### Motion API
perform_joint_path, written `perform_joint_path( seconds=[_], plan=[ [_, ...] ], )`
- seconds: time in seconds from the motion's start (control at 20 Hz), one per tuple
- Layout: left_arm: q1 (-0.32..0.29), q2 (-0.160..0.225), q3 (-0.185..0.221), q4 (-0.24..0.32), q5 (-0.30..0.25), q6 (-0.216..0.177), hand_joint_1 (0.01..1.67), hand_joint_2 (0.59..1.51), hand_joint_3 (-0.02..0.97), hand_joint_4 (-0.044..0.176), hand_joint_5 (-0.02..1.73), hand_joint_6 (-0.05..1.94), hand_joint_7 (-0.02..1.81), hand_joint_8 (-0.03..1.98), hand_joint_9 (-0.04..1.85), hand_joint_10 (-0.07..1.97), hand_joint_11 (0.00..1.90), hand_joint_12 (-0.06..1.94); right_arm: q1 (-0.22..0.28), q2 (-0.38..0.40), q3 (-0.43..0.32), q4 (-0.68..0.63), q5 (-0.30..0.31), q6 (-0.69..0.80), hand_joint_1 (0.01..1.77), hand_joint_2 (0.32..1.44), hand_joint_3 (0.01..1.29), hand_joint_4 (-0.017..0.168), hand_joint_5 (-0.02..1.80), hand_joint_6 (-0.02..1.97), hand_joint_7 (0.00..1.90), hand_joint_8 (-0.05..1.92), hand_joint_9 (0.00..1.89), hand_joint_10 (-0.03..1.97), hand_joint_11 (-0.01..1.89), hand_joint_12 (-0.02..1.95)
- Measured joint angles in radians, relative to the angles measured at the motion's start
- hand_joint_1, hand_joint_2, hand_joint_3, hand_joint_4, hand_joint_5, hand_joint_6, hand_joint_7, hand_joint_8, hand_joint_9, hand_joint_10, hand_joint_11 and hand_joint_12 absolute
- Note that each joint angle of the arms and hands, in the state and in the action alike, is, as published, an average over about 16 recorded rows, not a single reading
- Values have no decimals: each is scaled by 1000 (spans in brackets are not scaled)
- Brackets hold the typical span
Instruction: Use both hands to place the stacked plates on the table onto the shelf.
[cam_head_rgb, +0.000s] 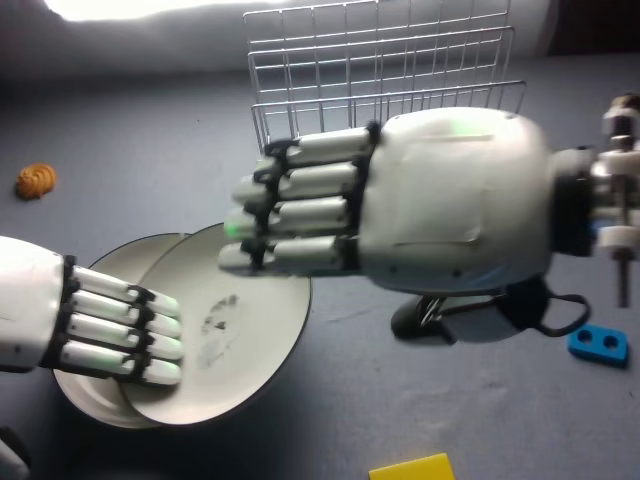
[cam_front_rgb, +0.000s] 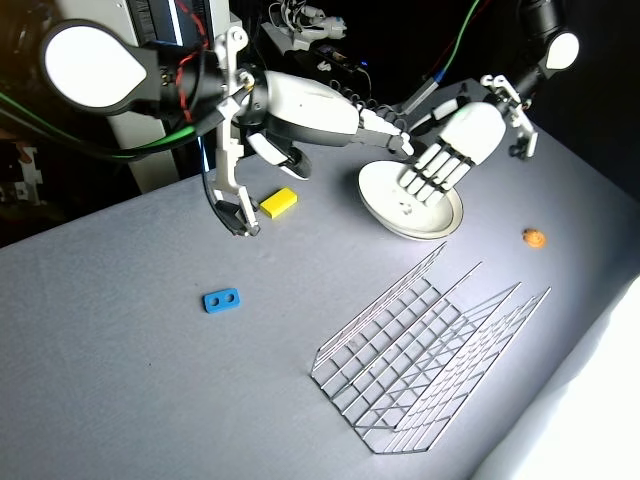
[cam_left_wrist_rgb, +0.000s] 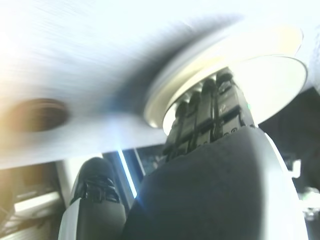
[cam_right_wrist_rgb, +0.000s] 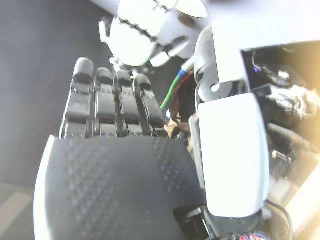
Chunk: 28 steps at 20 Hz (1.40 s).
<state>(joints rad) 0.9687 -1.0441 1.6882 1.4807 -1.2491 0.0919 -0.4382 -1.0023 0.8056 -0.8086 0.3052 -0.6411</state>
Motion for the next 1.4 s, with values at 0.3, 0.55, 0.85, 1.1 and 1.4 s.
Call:
perform_joint_path(
  seconds=[0.3, 0.55, 0.85, 1.1, 1.4],
  plan=[
    [-41, -2, -57, 16, 31, -32, 16, 1161, 16, -2, -3, -11, -9, -16, 14, 5, 12, 10, 23, -107, 61, 20, -83, -23, 1006, 1068, 17, 1, 124, 20, 106, 15, 102, 22, 18, 557],
    [-63, -2, -77, 24, 46, -52, 16, 1160, 17, -2, -1, -13, -10, -16, 19, 5, 12, 10, 22, -184, 109, 36, -132, -40, 1002, 1082, 17, 1, 151, 20, 132, 14, 127, 22, 17, 629],
    [-70, -2, -84, 26, 53, -60, 17, 1157, 17, -2, 1, -13, -10, -16, 22, 5, 12, 10, 1, -247, 153, 46, -168, -62, 1018, 1078, 18, 1, 199, 21, 169, 15, 162, 22, 16, 730],
    [-70, -2, -86, 25, 55, -63, 16, 1159, 17, -2, 2, -13, -10, -16, 22, 5, 12, 10, -21, -296, 201, 48, -168, -89, 1024, 1071, 17, 1, 246, 21, 222, 15, 201, 22, 15, 761],
    [-68, -2, -87, 24, 56, -63, 16, 1162, 16, -2, 2, -13, -10, -15, 21, 5, 12, 10, -44, -363, 272, 92, -146, -154, 1062, 1038, 18, 0, 404, 20, 411, 12, 392, 43, 92, 967]
  ],
)
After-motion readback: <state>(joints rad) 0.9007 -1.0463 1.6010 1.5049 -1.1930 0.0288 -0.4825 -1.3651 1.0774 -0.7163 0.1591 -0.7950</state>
